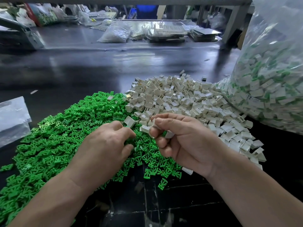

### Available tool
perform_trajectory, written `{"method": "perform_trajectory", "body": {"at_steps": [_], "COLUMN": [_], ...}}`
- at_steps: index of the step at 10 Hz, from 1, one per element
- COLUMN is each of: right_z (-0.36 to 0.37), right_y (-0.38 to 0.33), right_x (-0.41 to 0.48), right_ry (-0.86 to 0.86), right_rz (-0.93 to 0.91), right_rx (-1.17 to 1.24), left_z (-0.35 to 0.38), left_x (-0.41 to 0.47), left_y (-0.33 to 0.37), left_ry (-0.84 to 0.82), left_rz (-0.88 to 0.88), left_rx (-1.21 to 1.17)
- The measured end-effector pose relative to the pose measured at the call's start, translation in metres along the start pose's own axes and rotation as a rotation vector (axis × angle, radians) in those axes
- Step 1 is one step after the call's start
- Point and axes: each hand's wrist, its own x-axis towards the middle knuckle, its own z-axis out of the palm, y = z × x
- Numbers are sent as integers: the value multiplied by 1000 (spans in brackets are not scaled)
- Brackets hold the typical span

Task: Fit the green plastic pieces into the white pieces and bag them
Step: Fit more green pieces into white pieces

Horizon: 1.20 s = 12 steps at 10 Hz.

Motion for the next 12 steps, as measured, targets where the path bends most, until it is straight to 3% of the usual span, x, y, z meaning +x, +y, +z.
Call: {"method": "perform_trajectory", "body": {"at_steps": [3, 5, 6, 7, 9, 12], "right_z": [1, 2, 3, 2, 3, 6], "right_y": [3, 4, 3, 3, 5, 7], "right_x": [0, 0, -1, 0, 0, -3], "right_ry": [9, 26, 23, 30, 50, 25], "right_rz": [-7, 1, -6, -19, -21, -35], "right_rx": [-50, -71, -55, -64, -125, -187], "left_z": [0, 1, -1, -2, -4, -4], "left_x": [-1, 0, 0, -1, 1, 1], "left_y": [-2, -2, -2, -1, 8, 10], "left_ry": [-43, 42, 155, 155, 39, 63], "left_rz": [10, -7, -70, -212, -278, -254], "left_rx": [-5, -90, -250, -615, -1268, -1434]}}
